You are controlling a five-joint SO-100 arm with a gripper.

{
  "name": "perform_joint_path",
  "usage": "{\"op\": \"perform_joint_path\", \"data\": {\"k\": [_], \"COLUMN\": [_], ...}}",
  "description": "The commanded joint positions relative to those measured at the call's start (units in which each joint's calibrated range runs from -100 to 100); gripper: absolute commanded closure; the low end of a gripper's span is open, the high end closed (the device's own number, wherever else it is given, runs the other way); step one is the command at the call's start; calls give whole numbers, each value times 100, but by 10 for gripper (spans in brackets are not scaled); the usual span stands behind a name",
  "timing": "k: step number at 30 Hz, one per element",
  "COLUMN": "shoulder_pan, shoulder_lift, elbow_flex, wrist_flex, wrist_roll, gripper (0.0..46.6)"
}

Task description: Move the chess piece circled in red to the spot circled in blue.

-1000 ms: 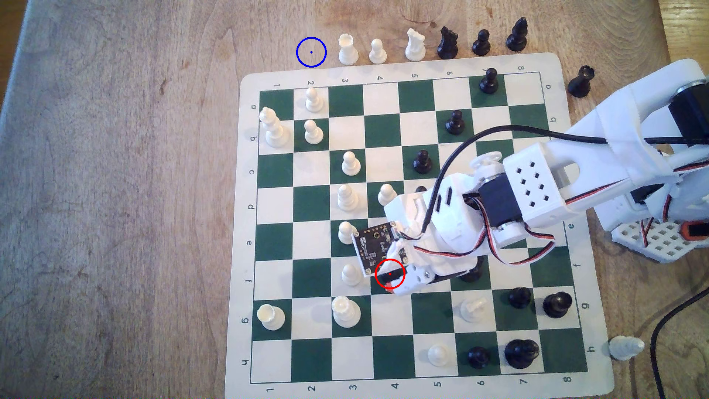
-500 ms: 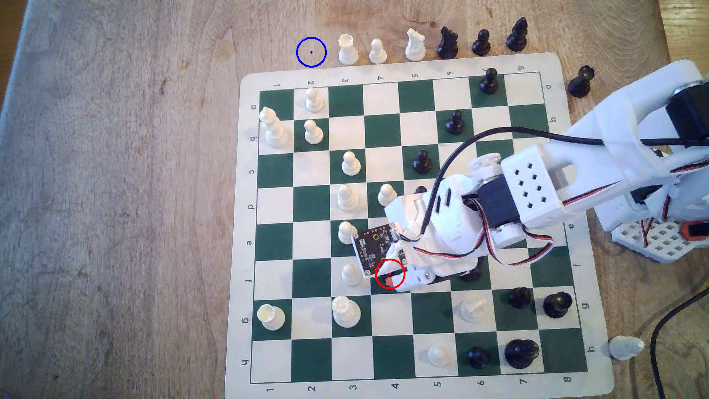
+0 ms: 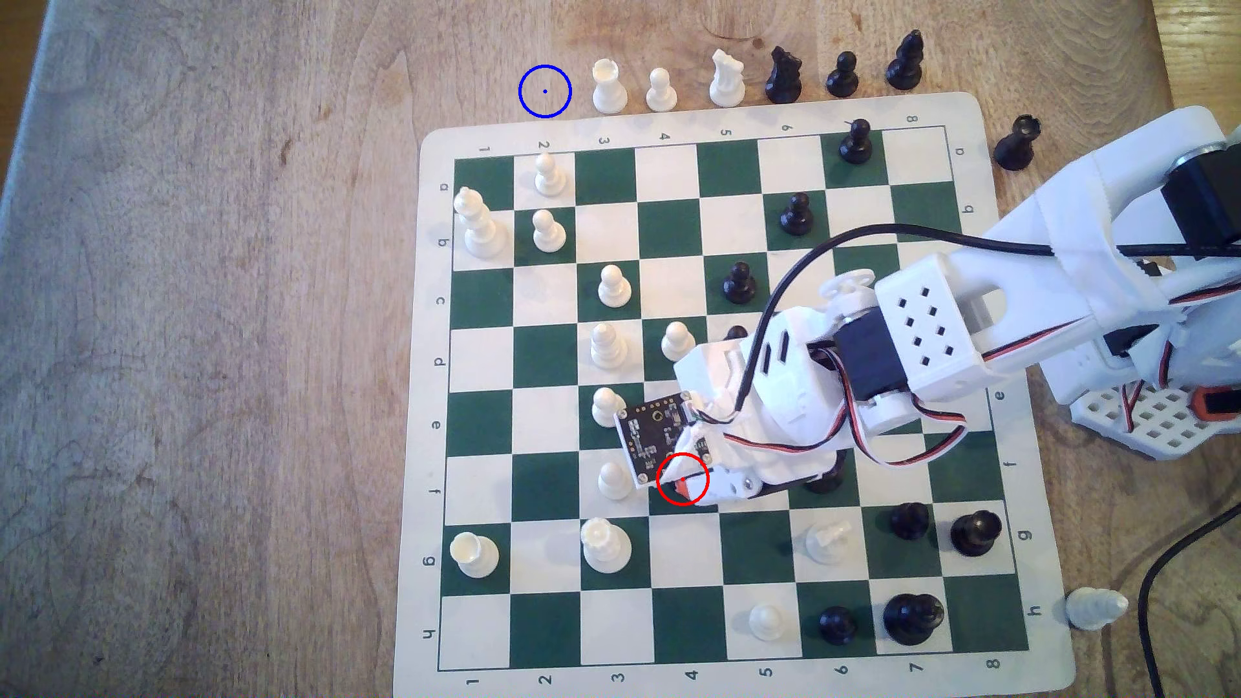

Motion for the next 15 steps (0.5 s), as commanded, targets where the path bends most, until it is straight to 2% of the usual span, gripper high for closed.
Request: {"op": "perform_joint_path", "data": {"k": [1, 5, 10, 15], "shoulder_pan": [-10, 209, 1014, 1742], "shoulder_lift": [-636, -1154, -1612, -1451], "elbow_flex": [-1059, -1449, -1784, -2491], "wrist_flex": [802, 1129, 1383, 1645], "wrist_roll": [-190, -288, -347, -425], "gripper": [464, 464, 464, 464]}}
